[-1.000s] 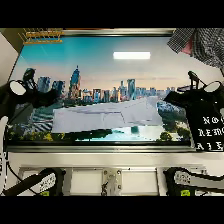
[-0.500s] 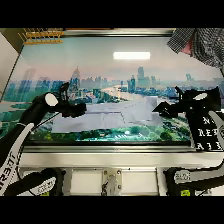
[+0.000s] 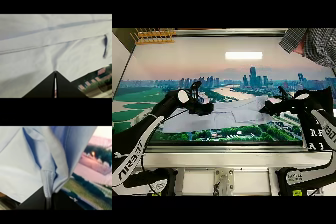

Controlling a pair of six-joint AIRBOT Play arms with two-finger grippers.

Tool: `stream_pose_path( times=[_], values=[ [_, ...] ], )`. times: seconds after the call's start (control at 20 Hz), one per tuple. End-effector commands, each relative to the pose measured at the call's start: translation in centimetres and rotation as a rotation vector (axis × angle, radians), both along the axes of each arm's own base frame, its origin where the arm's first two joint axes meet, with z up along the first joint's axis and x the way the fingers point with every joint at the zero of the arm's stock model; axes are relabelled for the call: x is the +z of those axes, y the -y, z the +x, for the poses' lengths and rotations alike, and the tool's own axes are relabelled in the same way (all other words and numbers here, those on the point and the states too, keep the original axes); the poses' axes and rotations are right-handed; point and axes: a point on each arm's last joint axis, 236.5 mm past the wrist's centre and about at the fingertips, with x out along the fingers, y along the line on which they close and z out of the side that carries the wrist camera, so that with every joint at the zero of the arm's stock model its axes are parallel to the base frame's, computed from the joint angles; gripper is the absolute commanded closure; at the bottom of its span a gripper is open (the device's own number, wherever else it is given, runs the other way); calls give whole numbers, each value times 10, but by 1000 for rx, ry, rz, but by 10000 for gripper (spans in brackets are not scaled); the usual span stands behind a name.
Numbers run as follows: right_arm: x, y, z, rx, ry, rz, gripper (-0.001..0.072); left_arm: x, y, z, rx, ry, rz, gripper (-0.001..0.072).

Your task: Fold the clothes and pants, and hang the long-sleeved shirts on hangers.

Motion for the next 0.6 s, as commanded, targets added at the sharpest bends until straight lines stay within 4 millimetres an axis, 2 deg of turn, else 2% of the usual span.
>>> stream_pose_path(
  times=[0.0, 0.15, 0.3, 0.45, 0.55],
  values=[
    [18, 26, -14, 2, -18, -103, 698, -8, 17, -6, -14, -32, -22, 702],
    [46, 66, -39, 51, -14, -256, 698, -24, 33, -11, -33, -47, -23, 702],
    [91, 89, -53, 111, -2, -392, 698, -29, 66, -9, 12, -45, -107, 702],
    [142, 76, -49, 144, 59, -418, 699, -38, 94, -12, -5, -60, -133, 702],
    [172, 57, -46, 188, 101, -424, 699, -43, 114, -14, -51, -71, -134, 702]
  ],
)
